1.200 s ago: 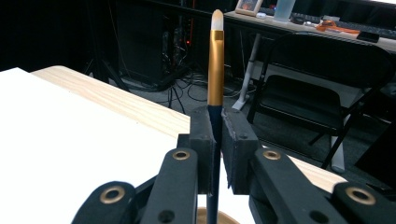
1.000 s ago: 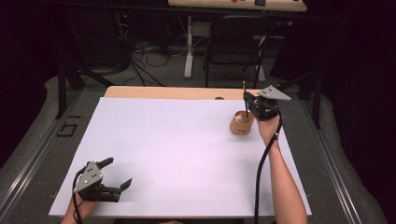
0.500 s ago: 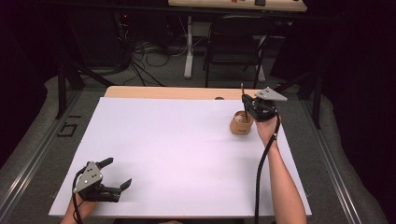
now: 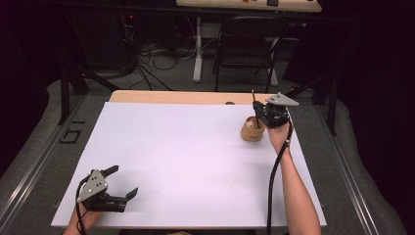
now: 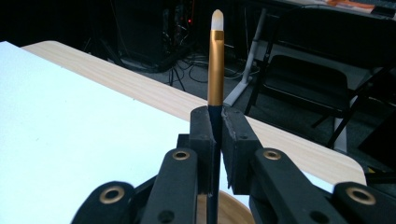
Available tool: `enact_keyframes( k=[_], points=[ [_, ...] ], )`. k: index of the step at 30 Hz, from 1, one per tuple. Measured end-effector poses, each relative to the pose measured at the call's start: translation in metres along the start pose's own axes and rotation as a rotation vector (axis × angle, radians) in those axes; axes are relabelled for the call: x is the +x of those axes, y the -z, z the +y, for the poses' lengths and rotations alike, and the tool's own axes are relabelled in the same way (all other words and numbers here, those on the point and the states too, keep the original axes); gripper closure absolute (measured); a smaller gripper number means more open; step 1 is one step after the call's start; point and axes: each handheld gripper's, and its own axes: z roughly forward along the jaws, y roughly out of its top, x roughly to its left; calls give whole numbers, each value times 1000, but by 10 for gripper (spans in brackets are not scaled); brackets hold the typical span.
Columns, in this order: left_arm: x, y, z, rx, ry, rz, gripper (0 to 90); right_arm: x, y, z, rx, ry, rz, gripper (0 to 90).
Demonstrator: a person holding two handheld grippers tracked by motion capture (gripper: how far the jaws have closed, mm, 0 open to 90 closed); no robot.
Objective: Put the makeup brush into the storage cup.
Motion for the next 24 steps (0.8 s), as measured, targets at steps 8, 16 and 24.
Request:
enact_keyframes(
  k=[8,16,24],
  points=[
    [-1,-1,0,-2,2,-2,0,-1,-3,-3,13,-5,-2,833],
    [-1,-1,0,-3,2,-3,0,-2,-5,-6,21,-10,1,828],
    [0,2,0,-6,6,0,0,0,-3,-3,39,-49,18,519]
  ],
)
